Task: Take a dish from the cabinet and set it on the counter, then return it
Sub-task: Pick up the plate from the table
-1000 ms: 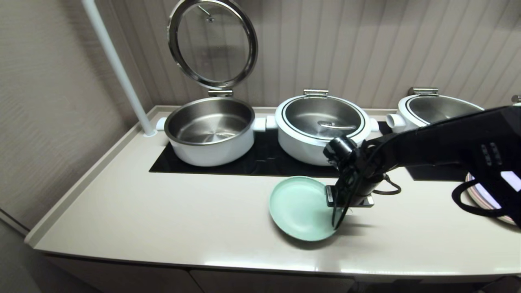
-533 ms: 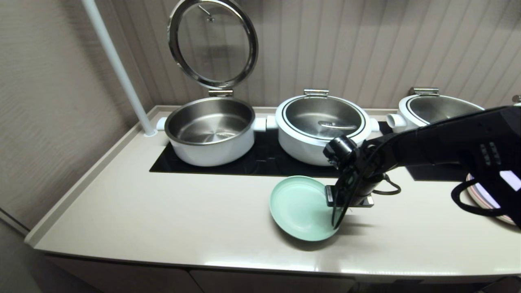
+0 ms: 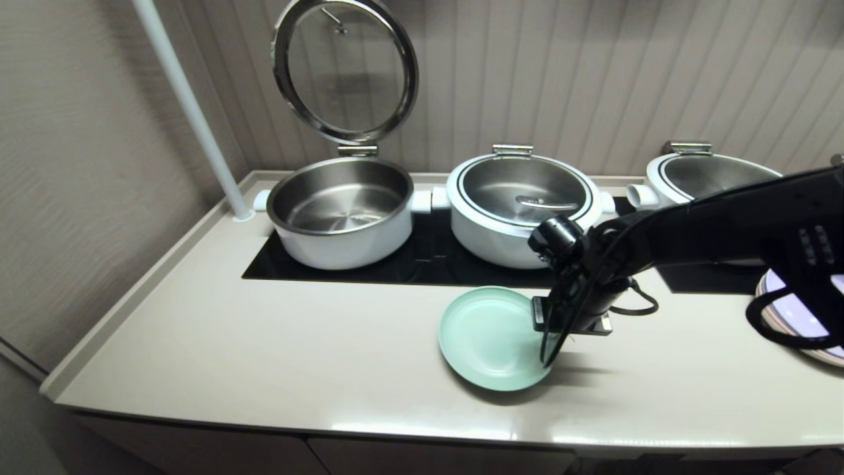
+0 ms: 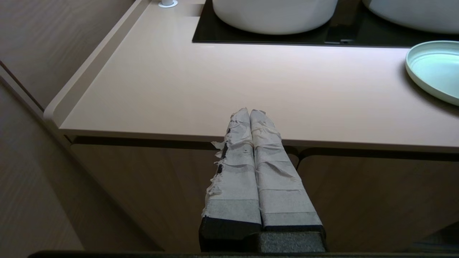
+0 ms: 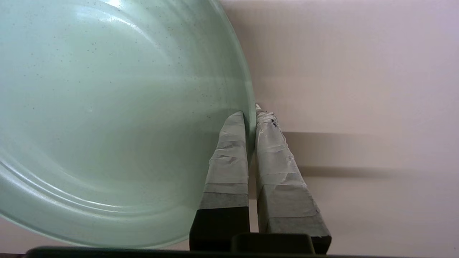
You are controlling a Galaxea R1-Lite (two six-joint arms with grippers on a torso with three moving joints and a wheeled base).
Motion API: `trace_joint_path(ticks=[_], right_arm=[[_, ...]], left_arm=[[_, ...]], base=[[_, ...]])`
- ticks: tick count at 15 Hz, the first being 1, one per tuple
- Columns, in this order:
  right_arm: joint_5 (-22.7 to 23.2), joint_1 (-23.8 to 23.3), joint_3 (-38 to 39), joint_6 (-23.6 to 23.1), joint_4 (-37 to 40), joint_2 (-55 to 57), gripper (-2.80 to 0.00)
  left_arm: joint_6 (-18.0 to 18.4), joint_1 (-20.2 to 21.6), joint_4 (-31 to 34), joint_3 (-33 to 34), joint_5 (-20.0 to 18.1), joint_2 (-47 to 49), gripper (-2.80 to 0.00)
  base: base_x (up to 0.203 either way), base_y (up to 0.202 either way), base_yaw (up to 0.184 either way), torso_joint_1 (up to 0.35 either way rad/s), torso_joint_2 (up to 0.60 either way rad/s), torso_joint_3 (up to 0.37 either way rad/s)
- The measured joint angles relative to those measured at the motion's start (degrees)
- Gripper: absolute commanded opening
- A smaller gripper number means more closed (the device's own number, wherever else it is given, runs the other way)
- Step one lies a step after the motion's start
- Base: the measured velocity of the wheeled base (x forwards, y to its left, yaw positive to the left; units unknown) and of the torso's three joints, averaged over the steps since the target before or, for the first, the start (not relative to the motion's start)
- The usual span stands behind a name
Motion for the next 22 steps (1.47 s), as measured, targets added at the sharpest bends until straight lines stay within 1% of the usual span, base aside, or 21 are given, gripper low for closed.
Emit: trace_joint_path(ticks=[3, 7, 13, 17, 22], right_arm=[[-0.1, 0.0, 1.2, 1.3, 0.3, -2.0, -2.80], [-0.1, 0.0, 5.1, 2.9, 0.1, -5.7, -2.80], [-0.1, 0.1, 12.3, 9.2, -0.5, -12.4, -2.80], [0.0, 0.1, 17.5, 12.4, -0.7, -17.5, -2.80], [0.1, 0.1, 19.9, 14.3, -0.6, -22.6, -2.80]], left_arm=[[0.0, 0.0, 0.0, 0.0, 0.0, 0.0, -2.80], [0.0, 0.0, 0.0, 0.0, 0.0, 0.0, -2.80], [0.0, 0.0, 0.0, 0.0, 0.0, 0.0, -2.80], [0.0, 0.0, 0.0, 0.0, 0.0, 0.0, -2.80], [0.0, 0.0, 0.0, 0.0, 0.0, 0.0, -2.80]], base=[[0.000, 0.000, 0.000, 0.000, 0.00, 0.000], [0.000, 0.000, 0.000, 0.000, 0.00, 0.000], [0.000, 0.000, 0.000, 0.000, 0.00, 0.000], [0.000, 0.000, 0.000, 0.000, 0.00, 0.000], [0.000, 0.000, 0.000, 0.000, 0.00, 0.000]])
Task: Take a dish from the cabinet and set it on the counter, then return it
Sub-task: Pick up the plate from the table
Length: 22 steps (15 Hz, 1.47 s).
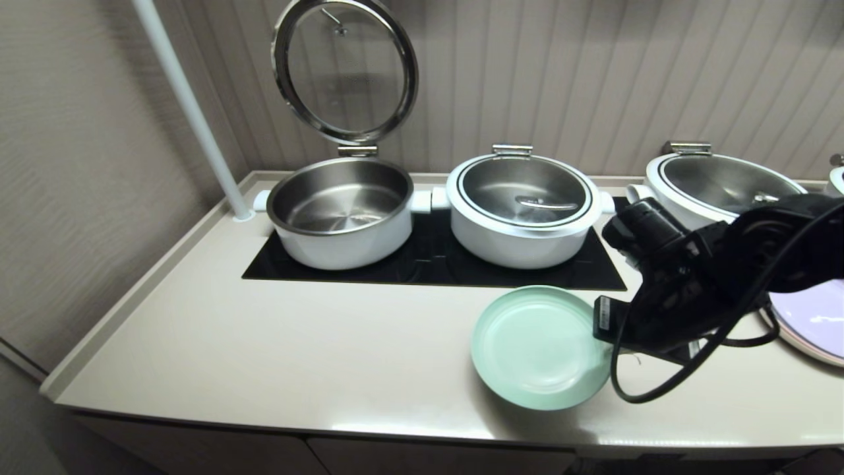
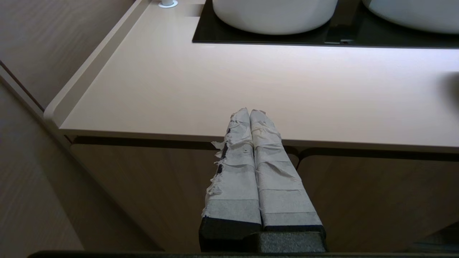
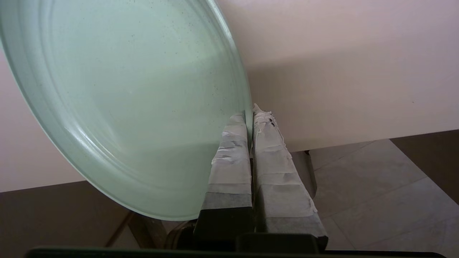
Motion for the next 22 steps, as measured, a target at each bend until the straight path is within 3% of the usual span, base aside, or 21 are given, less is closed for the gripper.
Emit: trace_joint_path(ticks=[11, 22], right_arm=[[1.6, 0.0, 8.6, 3.3, -0.2, -10.4, -2.80], [1.8, 0.0, 24.2, 5.1, -2.4, -27.5, -2.80]], left_arm=[[0.0, 0.0, 0.0, 0.0, 0.0, 0.0, -2.80], [0.0, 0.0, 0.0, 0.0, 0.0, 0.0, -2.80]], base=[[0.000, 0.000, 0.000, 0.000, 0.00, 0.000], [0.000, 0.000, 0.000, 0.000, 0.00, 0.000]])
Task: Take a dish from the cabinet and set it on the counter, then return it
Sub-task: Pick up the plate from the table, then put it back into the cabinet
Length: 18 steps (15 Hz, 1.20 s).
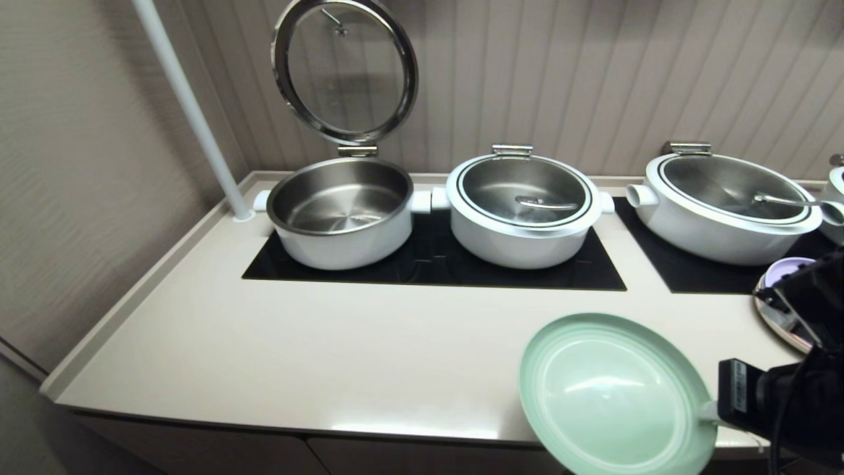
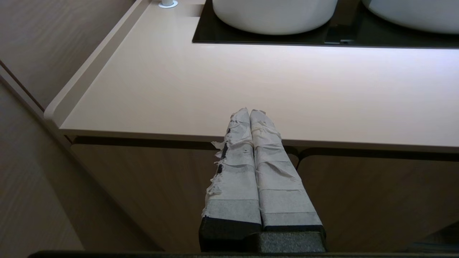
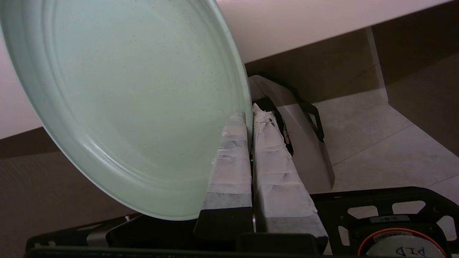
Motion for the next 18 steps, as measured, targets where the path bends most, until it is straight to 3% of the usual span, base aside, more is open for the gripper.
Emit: trace_joint_path(ticks=[6, 9, 18], right_arm=[[1.2, 0.0, 8.7, 2.3, 1.7, -10.7, -2.80], [3.9, 0.0, 10.9, 3.2, 5.2, -15.4, -2.80], [6.0, 0.0, 17.5, 3.6, 8.9, -24.3, -2.80]], left_arm=[[0.0, 0.0, 0.0, 0.0, 0.0, 0.0, -2.80], [0.0, 0.0, 0.0, 0.0, 0.0, 0.0, -2.80], [0.0, 0.0, 0.0, 0.0, 0.0, 0.0, -2.80]], base=[[0.000, 0.000, 0.000, 0.000, 0.00, 0.000], [0.000, 0.000, 0.000, 0.000, 0.00, 0.000], [0.000, 0.000, 0.000, 0.000, 0.00, 0.000]])
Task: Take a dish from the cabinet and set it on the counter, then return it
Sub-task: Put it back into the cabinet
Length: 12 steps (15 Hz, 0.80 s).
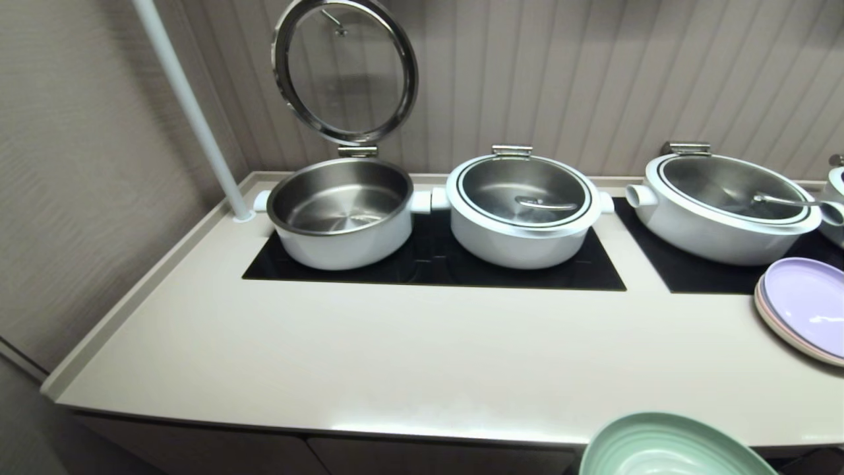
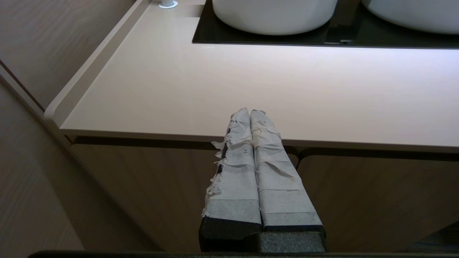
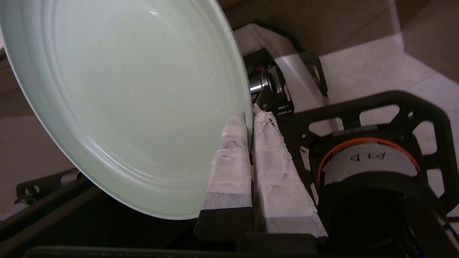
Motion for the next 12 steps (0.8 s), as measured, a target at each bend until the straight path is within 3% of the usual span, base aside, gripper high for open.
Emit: trace_joint_path(ticks=[3, 12], right_arm=[[0.9, 0.0, 1.2, 2.5, 0.7, -1.4, -2.80], [0.8, 0.0, 2.0, 2.2, 0.9, -3.2, -2.80]], left_arm=[[0.0, 0.0, 0.0, 0.0, 0.0, 0.0, -2.80], [0.0, 0.0, 0.0, 0.0, 0.0, 0.0, -2.80]], base=[[0.000, 0.000, 0.000, 0.000, 0.00, 0.000], [0.000, 0.000, 0.000, 0.000, 0.00, 0.000]])
